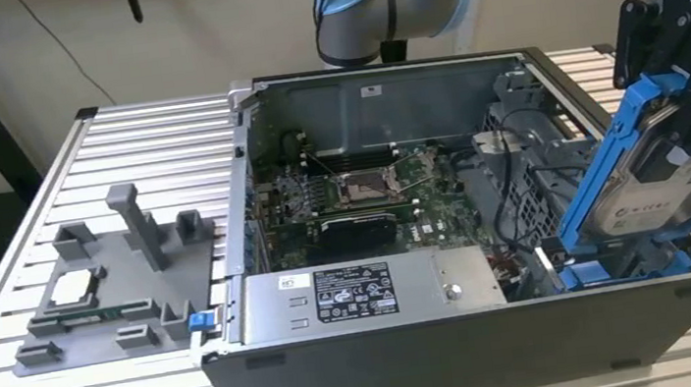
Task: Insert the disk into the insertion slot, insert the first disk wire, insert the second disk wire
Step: 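Insert the disk into the insertion slot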
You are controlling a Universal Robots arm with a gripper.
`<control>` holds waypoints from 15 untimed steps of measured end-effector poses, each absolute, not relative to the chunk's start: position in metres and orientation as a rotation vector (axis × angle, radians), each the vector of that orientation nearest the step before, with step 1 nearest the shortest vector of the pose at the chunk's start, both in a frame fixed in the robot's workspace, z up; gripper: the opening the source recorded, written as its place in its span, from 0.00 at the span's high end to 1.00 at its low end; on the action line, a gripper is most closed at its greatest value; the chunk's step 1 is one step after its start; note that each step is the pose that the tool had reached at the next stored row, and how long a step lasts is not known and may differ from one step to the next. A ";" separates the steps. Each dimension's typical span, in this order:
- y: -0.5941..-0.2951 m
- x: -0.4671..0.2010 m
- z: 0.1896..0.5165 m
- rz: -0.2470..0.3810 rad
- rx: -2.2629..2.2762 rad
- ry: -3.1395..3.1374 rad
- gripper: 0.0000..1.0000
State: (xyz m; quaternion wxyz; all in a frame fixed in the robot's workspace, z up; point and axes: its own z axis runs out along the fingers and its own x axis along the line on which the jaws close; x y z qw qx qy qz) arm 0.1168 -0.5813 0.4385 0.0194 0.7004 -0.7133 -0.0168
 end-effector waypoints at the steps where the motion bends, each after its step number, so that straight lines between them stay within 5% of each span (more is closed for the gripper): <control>1: -0.581 0.117 0.439 -0.052 2.174 -2.214 1.00; 15: -0.581 0.117 0.431 -0.066 2.169 -2.209 1.00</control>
